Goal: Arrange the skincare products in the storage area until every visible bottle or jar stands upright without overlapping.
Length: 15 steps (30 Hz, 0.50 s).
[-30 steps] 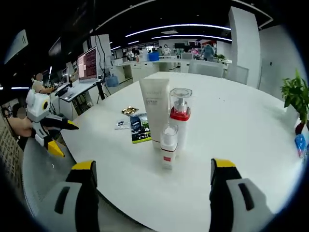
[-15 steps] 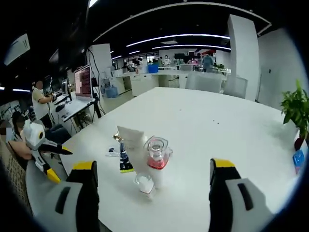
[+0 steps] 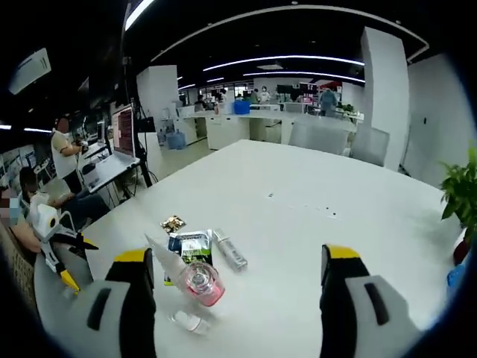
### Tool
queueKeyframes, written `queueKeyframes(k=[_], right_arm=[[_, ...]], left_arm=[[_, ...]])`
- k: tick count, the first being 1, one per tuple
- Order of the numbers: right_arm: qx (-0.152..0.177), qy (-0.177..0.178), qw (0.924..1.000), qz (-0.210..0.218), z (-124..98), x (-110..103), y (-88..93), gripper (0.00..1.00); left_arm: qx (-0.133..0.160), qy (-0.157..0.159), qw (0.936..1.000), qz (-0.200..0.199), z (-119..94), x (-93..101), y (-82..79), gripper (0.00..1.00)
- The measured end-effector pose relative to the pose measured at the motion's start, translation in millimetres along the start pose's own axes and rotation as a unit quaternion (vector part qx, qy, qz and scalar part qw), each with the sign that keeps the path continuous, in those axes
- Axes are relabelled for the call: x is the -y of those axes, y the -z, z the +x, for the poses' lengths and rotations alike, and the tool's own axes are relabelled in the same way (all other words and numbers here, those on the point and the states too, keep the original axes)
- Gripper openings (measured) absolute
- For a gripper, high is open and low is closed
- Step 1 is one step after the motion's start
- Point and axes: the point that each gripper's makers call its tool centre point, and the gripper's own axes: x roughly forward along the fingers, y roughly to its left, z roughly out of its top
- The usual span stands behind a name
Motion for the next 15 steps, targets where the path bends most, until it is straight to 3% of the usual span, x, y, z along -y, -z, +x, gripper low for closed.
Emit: queueKeyframes(k=[8, 15], right_arm=[[-0.018, -0.022, 0.9994, -0.021, 27.2, 6.7, -3.3, 0.91], [-0.04, -0.032, 0.9984, -0.025, 51.5, 28.9, -3.0, 0.87]], left_arm=[[-0.005, -0.001, 1.0, -0.005, 1.0, -1.2, 2.4, 0.89], [-0.012, 0.001, 0.9999, -0.011, 3.5, -1.8, 5.1, 0.89]])
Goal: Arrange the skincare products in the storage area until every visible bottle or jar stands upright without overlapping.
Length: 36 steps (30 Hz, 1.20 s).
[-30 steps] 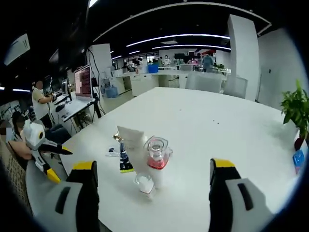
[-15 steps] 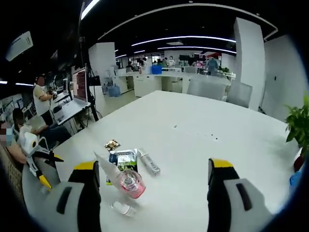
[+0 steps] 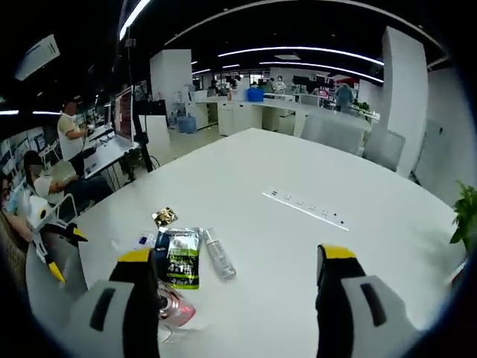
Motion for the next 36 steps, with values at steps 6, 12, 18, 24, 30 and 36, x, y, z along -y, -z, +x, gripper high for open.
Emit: queueKeyframes(k=[6, 12, 18, 24, 30, 36], right_arm=[[-0.022, -0.017, 0.9995, -0.015, 20.6, 6.7, 3.8, 0.83], [-0.047, -0.039, 0.9976, -0.033, 44.6, 4.9, 11.0, 0.81], [-0.08, -0.056, 0.994, -0.05, 70.9, -0.3, 25.8, 0.76], [-0.113, -0.08, 0.9878, -0.071, 94.6, -9.3, 39.8, 0.7], [-0.133, -0.112, 0.9796, -0.101, 118.7, -25.3, 53.3, 0.64], [-0.174, -0.135, 0.9616, -0.164, 134.5, -36.7, 76.4, 0.58]], left_arm=[[-0.006, 0.0, 1.0, -0.006, 4.0, -2.9, 3.2, 0.89], [-0.006, -0.001, 0.9999, -0.016, 3.6, -4.4, 3.3, 0.89], [-0.003, -0.001, 1.0, -0.002, 3.3, -1.9, 2.8, 0.88], [-0.006, 0.0, 0.9999, 0.008, 4.6, -1.1, 3.3, 0.89], [-0.005, -0.003, 1.0, -0.002, 5.0, -3.4, 3.2, 0.89], [-0.011, -0.004, 0.9999, 0.002, 6.0, -3.1, 4.8, 0.89]])
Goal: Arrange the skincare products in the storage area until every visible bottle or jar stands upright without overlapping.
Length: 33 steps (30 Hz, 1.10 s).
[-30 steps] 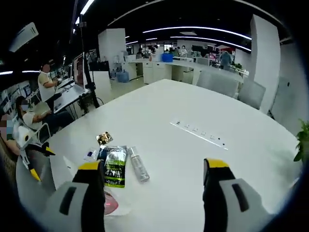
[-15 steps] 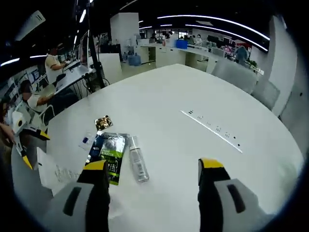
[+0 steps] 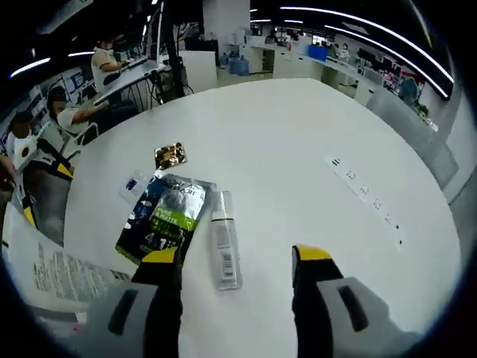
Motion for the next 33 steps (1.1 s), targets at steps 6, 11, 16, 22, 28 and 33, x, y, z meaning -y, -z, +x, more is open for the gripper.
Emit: queueKeyframes(k=[6, 11, 16, 22, 28, 33], right_arm=[[-0.041, -0.018, 0.998, -0.044, 15.6, -11.2, 12.3, 0.54], [-0.059, -0.029, 0.9963, -0.054, 25.5, -16.3, 14.7, 0.48], [-0.063, -0.043, 0.9958, -0.051, 33.4, -22.2, 9.9, 0.4], [-0.081, -0.041, 0.9945, -0.053, 44.1, -20.9, 10.5, 0.32], [-0.093, -0.04, 0.9933, -0.057, 49.8, -18.9, 8.5, 0.26], [-0.106, -0.037, 0.991, -0.073, 52.9, -17.1, 8.5, 0.23]], left_arm=[[-0.004, 0.001, 1.0, 0.001, 1.1, 0.1, 1.8, 0.89], [-0.007, 0.0, 1.0, 0.003, 1.6, 0.2, 2.8, 0.89], [-0.011, -0.001, 0.9999, 0.008, 1.9, 0.1, 4.0, 0.89], [-0.012, -0.004, 0.9999, 0.011, 1.7, -0.3, 4.4, 0.89], [-0.01, -0.007, 0.9999, 0.009, 1.4, -2.0, 3.5, 0.88], [-0.008, -0.009, 0.9999, 0.008, 0.7, -2.7, 2.9, 0.88]])
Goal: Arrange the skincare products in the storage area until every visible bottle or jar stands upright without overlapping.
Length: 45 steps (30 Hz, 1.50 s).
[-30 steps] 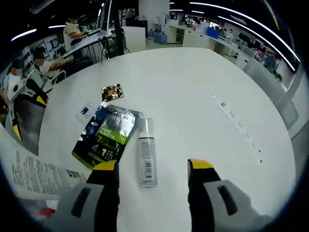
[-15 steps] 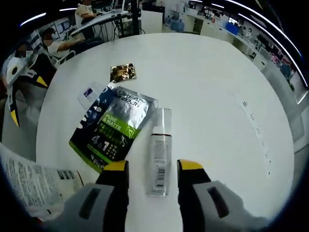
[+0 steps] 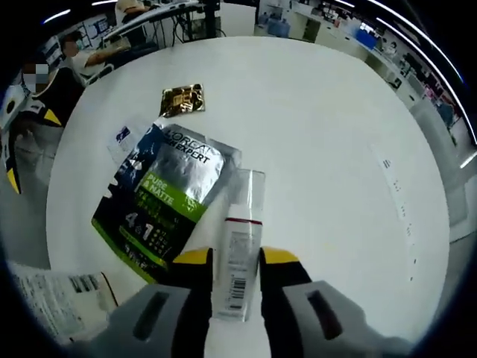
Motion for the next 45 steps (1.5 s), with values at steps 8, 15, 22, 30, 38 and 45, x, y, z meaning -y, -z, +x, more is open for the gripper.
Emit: queueKeyframes(k=[8, 15, 22, 30, 38, 45], right_arm=[[-0.001, 0.0, 0.9999, 0.013, -0.4, -0.3, -0.2, 0.21], [0.002, 0.008, 0.9997, 0.024, -0.7, 1.3, 0.0, 0.2], [0.011, 0.031, 0.9994, 0.014, -9.4, 6.2, -5.0, 0.2], [0.03, 0.049, 0.9981, 0.02, -29.0, 12.8, -9.4, 0.19], [0.056, 0.07, 0.995, 0.045, -56.6, 19.1, -12.7, 0.19], [0.083, 0.094, 0.9904, 0.058, -79.8, 20.2, -13.4, 0.19]], left_arm=[[0.003, 0.0, 1.0, 0.001, -0.5, 0.2, -1.3, 0.88], [0.007, -0.003, 1.0, 0.003, -1.6, -0.5, -3.3, 0.87], [0.011, -0.005, 0.9999, 0.004, -2.2, -0.8, -4.2, 0.87], [0.016, -0.007, 0.9998, 0.01, -3.1, -0.5, -6.2, 0.86], [0.021, -0.007, 0.9996, 0.018, -3.8, 0.5, -8.4, 0.86], [0.027, -0.004, 0.9994, 0.021, -4.9, 1.2, -10.4, 0.86]])
